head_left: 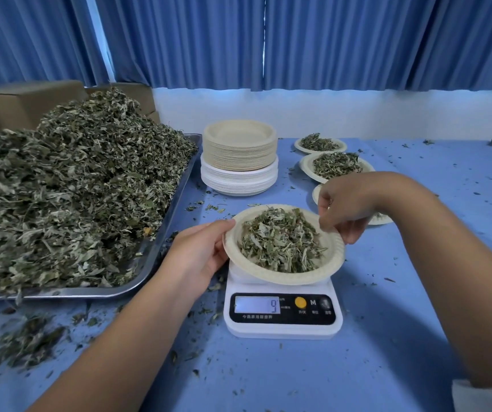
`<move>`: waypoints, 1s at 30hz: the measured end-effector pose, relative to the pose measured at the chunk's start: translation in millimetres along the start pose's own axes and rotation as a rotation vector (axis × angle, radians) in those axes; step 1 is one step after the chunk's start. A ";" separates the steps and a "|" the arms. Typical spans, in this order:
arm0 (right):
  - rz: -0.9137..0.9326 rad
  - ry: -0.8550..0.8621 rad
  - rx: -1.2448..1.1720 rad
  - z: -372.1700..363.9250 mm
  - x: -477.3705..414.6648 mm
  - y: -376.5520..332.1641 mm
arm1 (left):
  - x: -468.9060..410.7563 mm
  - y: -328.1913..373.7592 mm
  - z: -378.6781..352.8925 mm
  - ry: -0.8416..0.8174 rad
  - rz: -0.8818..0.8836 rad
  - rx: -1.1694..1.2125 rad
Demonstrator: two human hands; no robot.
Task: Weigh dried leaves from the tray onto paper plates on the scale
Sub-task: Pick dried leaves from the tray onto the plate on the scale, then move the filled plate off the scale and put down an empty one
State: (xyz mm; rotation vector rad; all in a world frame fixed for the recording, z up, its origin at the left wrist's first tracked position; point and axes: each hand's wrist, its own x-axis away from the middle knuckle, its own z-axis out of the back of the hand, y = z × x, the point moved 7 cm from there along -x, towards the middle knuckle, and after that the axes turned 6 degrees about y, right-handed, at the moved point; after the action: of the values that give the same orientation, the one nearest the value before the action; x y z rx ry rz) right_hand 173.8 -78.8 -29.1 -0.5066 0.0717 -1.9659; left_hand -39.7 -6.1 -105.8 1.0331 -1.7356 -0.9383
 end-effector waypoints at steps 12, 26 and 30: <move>0.030 0.257 -0.468 35.0 -9.5 31.1 | -2.6 18.8 -26.3 -0.105 -0.071 0.044; -0.157 0.564 -0.864 80.8 -65.1 112.7 | -71.2 43.8 -145.7 -0.026 -0.076 0.113; -0.187 0.596 -0.891 98.6 -94.4 134.1 | -97.1 49.3 -177.1 -0.007 -0.083 0.075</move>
State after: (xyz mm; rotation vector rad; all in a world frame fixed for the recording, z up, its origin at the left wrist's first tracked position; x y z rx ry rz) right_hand 359.3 -38.0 -6.0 -0.4676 1.3538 -2.1399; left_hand 138.7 72.4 -33.6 1.1599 -1.7558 -0.9357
